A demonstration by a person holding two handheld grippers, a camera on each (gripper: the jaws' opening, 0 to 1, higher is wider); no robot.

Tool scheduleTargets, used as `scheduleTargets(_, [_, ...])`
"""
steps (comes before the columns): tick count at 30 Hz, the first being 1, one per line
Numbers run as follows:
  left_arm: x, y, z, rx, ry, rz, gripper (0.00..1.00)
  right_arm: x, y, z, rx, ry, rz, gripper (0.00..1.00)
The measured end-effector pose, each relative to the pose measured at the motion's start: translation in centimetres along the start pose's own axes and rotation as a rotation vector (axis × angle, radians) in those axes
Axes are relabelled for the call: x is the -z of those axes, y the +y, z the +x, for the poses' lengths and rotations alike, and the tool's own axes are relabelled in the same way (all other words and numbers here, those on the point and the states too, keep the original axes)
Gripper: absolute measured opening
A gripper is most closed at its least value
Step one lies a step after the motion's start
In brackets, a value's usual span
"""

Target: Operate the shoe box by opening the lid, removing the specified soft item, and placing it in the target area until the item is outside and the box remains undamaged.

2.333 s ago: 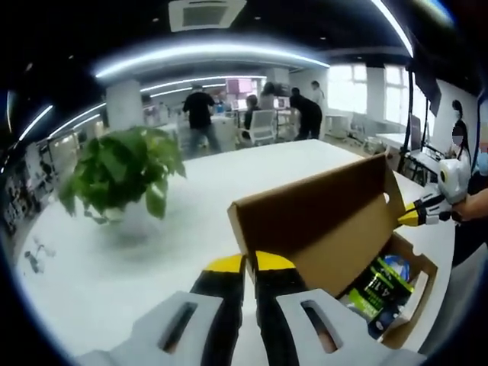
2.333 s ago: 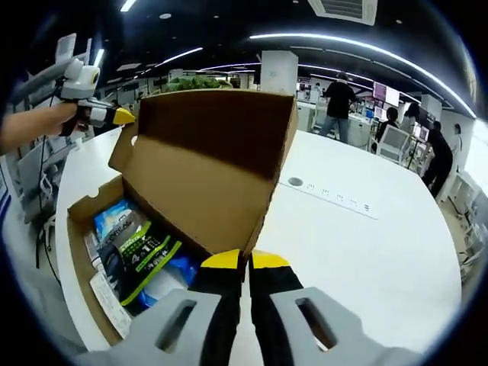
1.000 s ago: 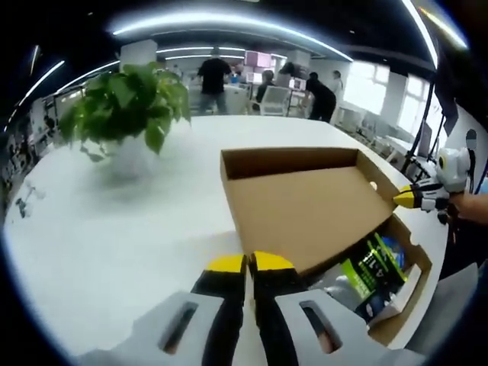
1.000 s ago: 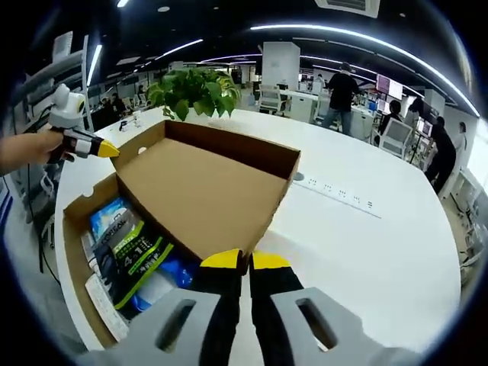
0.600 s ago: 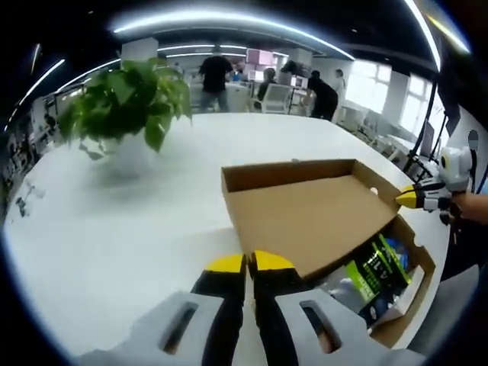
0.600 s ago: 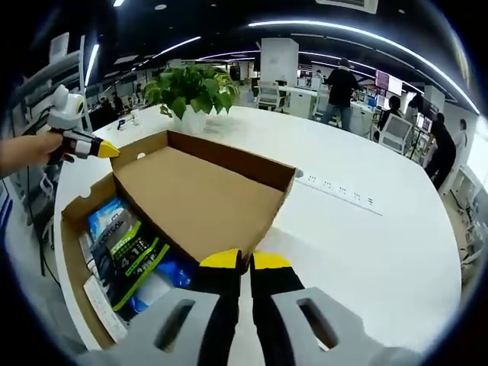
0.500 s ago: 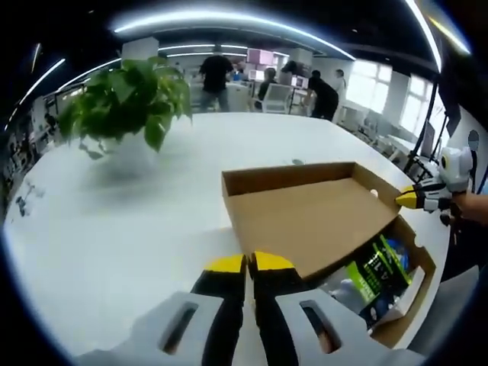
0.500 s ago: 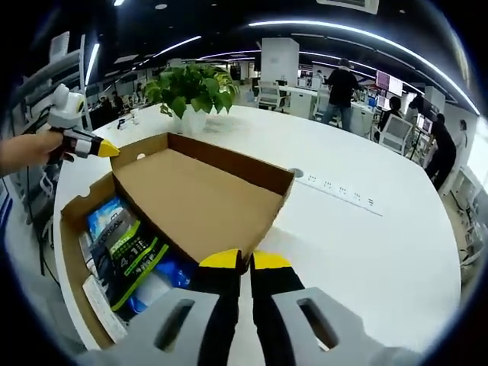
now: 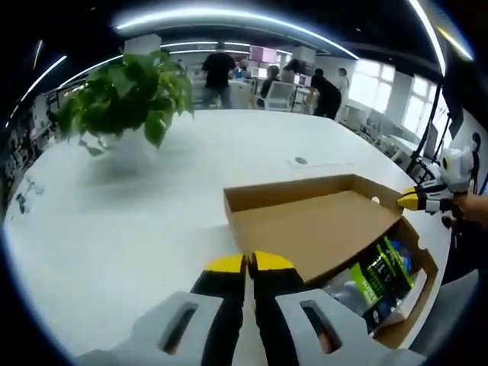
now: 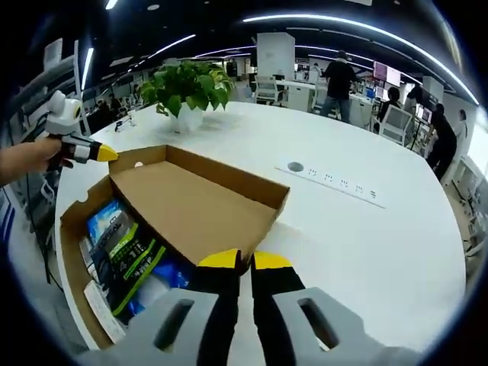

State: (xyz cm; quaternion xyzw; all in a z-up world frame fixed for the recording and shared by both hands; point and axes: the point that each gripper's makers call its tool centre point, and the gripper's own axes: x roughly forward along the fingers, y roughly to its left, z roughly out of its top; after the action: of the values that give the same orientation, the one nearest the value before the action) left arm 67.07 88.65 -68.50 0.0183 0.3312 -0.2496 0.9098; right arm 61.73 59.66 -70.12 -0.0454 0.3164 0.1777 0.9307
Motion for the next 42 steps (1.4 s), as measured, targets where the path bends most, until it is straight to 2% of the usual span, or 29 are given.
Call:
scheduleTargets(14, [0.0,-0.3,-0.6,-0.015,0.005,0.023,0.01,-0.1,0.2,-0.3,-0.007,-0.001,-0.011,0.07])
scheduleTargets(19, [0.0,-0.5,-1.5,-0.012,-0.021,0.009,0.04,0.0,0.9,-0.9,-0.031,-0.013,0.000,0.16])
scheduleTargets(26, [0.2,-1.2,-3.1,-0.009,-0.035,0.011,0.12,0.0,1.6,-2.0,-0.045,-0.024,-0.016,0.23])
scheduleTargets(33, [1.0,-2.5,-4.5,0.008,-0.042,0.033,0.17,0.2,2.4,-3.8,-0.058,-0.038,-0.040,0.23])
scheduleTargets(42, [2.0,-4.6,-6.6,0.039,-0.050,0.074,0.26,0.0,4.6,-5.8,-0.101,-0.061,-0.065,0.26])
